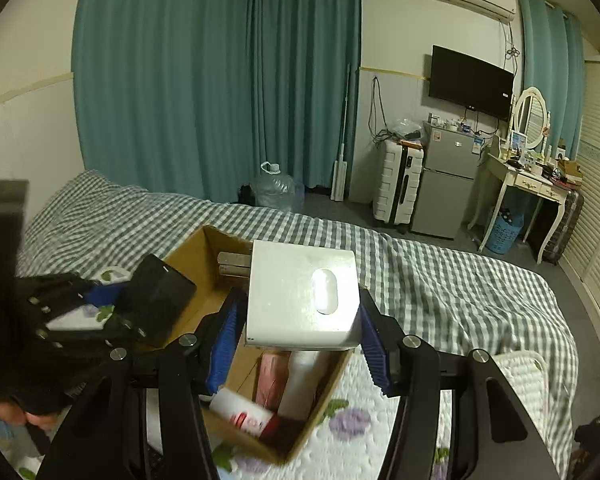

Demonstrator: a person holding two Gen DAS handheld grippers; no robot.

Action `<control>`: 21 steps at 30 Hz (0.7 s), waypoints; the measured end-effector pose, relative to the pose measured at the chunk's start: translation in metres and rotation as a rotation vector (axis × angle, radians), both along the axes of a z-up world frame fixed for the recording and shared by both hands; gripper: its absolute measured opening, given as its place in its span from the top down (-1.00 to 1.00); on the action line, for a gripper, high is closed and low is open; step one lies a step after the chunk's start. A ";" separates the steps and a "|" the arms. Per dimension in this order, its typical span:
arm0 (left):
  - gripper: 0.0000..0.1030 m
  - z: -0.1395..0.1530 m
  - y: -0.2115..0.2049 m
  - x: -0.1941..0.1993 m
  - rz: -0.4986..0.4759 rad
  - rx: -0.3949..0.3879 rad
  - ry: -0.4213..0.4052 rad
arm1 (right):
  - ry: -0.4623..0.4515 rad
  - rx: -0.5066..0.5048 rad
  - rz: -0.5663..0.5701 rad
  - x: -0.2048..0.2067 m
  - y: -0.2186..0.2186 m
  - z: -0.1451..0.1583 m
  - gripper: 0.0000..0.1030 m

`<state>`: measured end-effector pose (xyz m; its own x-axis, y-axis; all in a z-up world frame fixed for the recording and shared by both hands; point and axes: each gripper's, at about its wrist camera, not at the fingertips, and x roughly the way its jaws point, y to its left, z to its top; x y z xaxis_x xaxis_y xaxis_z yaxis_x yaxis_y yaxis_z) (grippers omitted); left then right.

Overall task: Organize rigid objects
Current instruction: 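Lower the black device and white block into the box and release both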

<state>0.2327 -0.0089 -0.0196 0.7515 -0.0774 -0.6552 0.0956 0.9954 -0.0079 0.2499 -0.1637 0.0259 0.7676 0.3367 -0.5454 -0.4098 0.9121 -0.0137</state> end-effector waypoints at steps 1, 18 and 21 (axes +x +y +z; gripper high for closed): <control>0.25 -0.009 0.000 0.006 -0.005 0.008 0.009 | 0.009 0.001 -0.002 0.006 0.002 -0.006 -0.06; -0.01 -0.044 -0.003 0.018 0.018 0.064 0.046 | 0.102 -0.012 -0.009 0.021 -0.005 -0.045 -0.06; -0.01 -0.026 0.006 0.010 0.050 0.058 0.016 | 0.116 0.007 -0.013 0.024 -0.006 -0.045 -0.06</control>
<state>0.2429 -0.0033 -0.0452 0.7431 -0.0018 -0.6691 0.0463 0.9977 0.0488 0.2742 -0.1698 -0.0187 0.7036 0.3311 -0.6288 -0.3961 0.9173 0.0397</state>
